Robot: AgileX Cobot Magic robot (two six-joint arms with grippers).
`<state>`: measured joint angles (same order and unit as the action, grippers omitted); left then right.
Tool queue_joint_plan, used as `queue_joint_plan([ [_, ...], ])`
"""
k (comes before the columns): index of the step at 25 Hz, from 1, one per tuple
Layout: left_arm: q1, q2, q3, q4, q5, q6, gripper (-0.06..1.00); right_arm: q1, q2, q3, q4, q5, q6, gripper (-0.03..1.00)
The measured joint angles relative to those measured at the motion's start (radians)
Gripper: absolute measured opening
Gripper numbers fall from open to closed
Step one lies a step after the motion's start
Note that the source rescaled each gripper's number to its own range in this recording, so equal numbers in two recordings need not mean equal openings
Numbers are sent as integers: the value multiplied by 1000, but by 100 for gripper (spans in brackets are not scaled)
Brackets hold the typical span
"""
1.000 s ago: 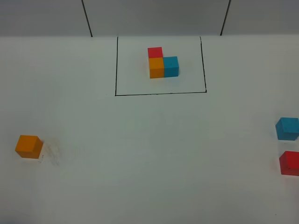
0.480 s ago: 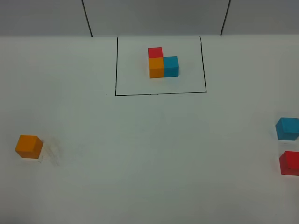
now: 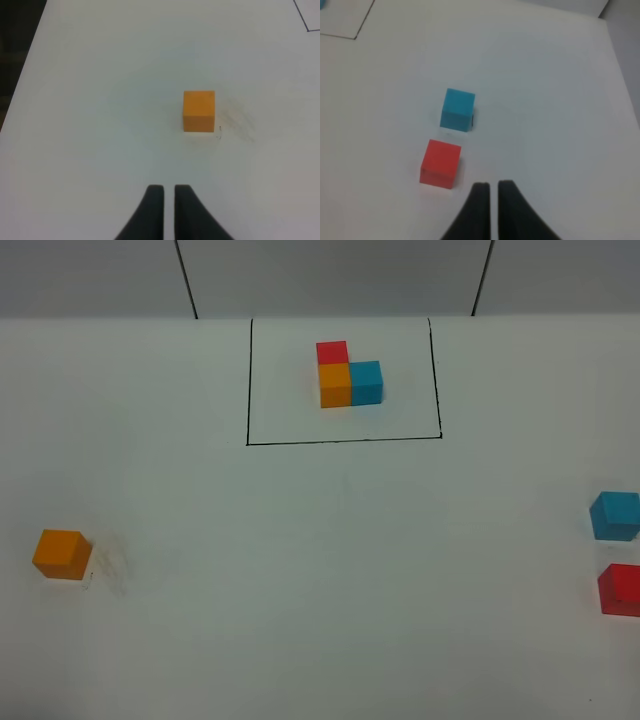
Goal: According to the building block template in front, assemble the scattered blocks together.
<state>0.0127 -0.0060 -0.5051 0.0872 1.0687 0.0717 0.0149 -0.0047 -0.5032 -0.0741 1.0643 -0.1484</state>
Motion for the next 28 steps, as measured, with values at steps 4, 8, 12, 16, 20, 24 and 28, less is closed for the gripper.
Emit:
queue_joint_plan([
  [4,0,0,0,0,0,-2,55,0,0,0,0,0,0,1],
  [8,0,0,0,17,0,-34,92,0,0,0,0,0,0,1],
  [12,0,0,0,22,0,-57,100,0,0,0,0,0,0,1],
  [16,0,0,0,28,0,-60,96,0,0,0,0,0,0,1],
  [20,0,12,-17,43,-14,-59,89,0,0,0,0,0,0,1],
  [24,0,115,-79,52,-18,-57,86,0,0,0,0,0,0,1],
  [28,0,304,-155,68,-18,-57,85,0,0,0,0,0,0,1],
])
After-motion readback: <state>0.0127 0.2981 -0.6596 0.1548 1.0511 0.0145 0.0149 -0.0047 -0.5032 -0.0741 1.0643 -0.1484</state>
